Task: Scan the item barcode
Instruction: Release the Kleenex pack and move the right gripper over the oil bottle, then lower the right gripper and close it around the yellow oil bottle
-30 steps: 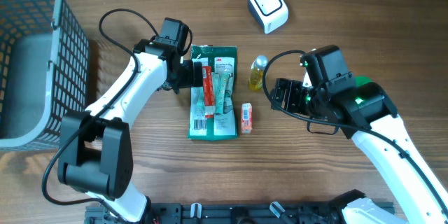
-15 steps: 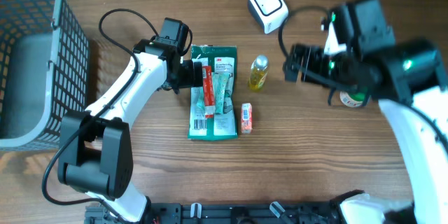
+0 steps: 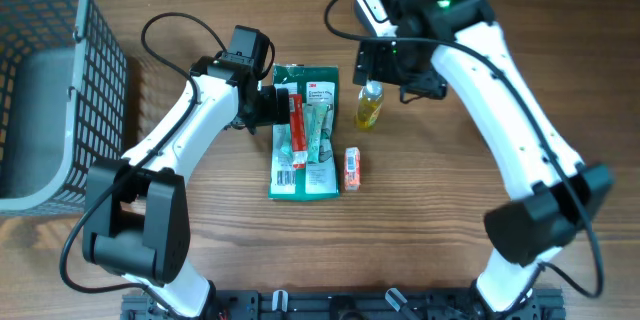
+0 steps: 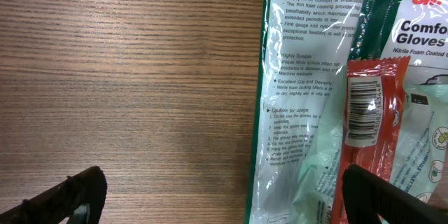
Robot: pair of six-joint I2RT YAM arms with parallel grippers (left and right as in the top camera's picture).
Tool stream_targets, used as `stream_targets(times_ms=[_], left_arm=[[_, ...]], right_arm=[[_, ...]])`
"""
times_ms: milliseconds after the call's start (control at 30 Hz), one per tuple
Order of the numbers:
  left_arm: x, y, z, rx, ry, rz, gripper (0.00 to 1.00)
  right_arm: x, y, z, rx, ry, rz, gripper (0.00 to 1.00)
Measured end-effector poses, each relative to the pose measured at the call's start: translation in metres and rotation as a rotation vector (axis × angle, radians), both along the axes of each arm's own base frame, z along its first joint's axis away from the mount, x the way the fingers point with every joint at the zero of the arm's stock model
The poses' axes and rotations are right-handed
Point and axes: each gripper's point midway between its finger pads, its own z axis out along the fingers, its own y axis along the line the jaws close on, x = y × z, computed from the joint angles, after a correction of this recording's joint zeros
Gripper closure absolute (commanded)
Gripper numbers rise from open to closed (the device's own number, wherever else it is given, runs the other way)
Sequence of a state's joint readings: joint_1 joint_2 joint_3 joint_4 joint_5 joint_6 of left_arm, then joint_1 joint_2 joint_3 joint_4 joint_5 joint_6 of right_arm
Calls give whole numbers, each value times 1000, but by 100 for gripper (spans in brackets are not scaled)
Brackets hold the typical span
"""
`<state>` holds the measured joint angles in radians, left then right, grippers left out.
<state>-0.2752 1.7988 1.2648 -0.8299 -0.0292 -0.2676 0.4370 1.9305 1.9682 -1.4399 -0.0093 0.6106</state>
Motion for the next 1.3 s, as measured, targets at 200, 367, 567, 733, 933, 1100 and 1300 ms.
stream_targets(times_ms=[200, 367, 567, 733, 933, 1100, 1300], left_arm=[[0, 0, 0, 0, 0, 0, 0], [0, 0, 0, 0, 0, 0, 0], [0, 0, 0, 0, 0, 0, 0], [0, 0, 0, 0, 0, 0, 0], [0, 0, 0, 0, 0, 0, 0], [0, 0, 0, 0, 0, 0, 0], [0, 0, 0, 0, 0, 0, 0]], right_arm=[[21, 7, -37, -16, 27, -69, 0], [25, 10, -58, -5, 28, -80, 5], [22, 12, -82, 2, 50, -102, 12], [16, 15, -103, 26, 82, -107, 33], [15, 17, -103, 36, 87, -107, 42], [13, 16, -103, 27, 94, -81, 48], [10, 2, -82, -27, 48, -78, 55]])
